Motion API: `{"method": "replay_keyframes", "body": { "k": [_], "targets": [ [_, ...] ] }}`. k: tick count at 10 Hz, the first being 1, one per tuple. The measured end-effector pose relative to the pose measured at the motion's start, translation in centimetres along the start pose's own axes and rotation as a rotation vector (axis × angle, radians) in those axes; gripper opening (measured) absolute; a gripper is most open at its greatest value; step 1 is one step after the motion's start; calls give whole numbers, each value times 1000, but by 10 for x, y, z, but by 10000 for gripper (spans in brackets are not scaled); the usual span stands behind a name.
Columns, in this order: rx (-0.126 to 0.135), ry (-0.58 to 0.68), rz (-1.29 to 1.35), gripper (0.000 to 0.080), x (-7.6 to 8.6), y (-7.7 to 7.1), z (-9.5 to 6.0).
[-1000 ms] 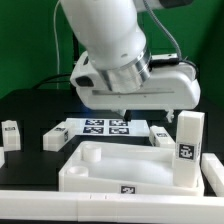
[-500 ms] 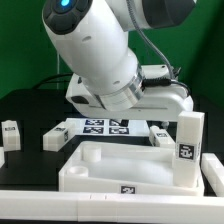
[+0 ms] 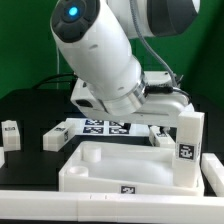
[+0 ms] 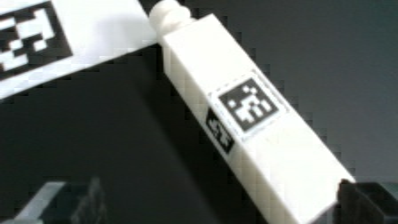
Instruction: Assemble desk
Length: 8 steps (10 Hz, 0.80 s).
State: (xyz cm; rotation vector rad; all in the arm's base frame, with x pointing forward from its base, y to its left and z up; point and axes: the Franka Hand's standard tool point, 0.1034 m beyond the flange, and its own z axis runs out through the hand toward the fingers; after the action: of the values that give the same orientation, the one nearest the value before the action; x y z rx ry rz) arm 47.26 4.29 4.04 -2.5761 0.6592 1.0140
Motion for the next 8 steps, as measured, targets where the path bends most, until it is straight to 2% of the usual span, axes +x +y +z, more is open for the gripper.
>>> {"method": "replay_keyframes", "body": {
  "k": [2,6,7,8],
  "targets": [
    [-3,0,-1,649,-2,0,7],
    [-2,-22,7,649,0,4,9],
    [-5,-63,6,649,-6,5,12],
    [-7,-155,12,649,-11,7,14]
  ]
}}
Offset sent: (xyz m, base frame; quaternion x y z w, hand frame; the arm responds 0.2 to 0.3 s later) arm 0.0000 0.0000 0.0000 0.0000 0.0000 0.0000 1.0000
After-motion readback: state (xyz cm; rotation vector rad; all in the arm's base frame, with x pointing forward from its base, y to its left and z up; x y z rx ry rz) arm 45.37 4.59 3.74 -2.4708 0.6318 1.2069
